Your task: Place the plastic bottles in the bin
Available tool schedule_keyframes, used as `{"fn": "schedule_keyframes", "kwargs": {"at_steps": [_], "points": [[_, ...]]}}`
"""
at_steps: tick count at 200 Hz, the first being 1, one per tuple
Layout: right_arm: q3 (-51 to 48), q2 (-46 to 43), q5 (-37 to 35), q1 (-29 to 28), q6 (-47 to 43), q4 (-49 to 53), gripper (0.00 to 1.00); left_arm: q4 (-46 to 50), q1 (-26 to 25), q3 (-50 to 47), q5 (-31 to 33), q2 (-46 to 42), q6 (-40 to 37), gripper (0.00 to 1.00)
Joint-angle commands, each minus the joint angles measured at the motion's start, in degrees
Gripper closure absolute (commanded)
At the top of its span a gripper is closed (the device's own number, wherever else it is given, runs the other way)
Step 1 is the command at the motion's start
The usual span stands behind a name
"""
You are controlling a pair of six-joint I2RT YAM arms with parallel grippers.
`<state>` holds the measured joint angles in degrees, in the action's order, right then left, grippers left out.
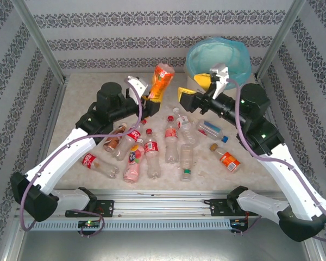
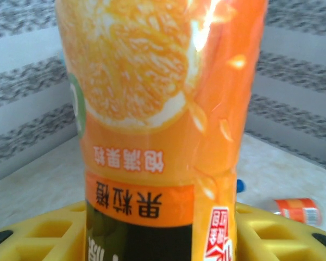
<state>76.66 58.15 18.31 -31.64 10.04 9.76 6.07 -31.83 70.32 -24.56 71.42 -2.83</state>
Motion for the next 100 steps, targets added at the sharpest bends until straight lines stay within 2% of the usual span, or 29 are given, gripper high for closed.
{"fn": "schedule_keyframes", "kwargs": {"at_steps": [1,32,100], "points": [[-0.9,-2.88,7.13,0.0,-4.21,-4.88,0.14,-9.29,-1.55,-1.69,-10.75,-3.61,-2.79,0.92],[0.29,-4.95,10.93,0.15,-5.71,-2.6,0.13,-12.83,-2.26,-2.77,-15.56,-5.43,-1.62,1.0],[3.67,-5.77,11.48,5.45,-1.44,3.86,0.13,-17.74,-2.44,-0.89,-17.85,-2.16,-0.16,1.0]]}}
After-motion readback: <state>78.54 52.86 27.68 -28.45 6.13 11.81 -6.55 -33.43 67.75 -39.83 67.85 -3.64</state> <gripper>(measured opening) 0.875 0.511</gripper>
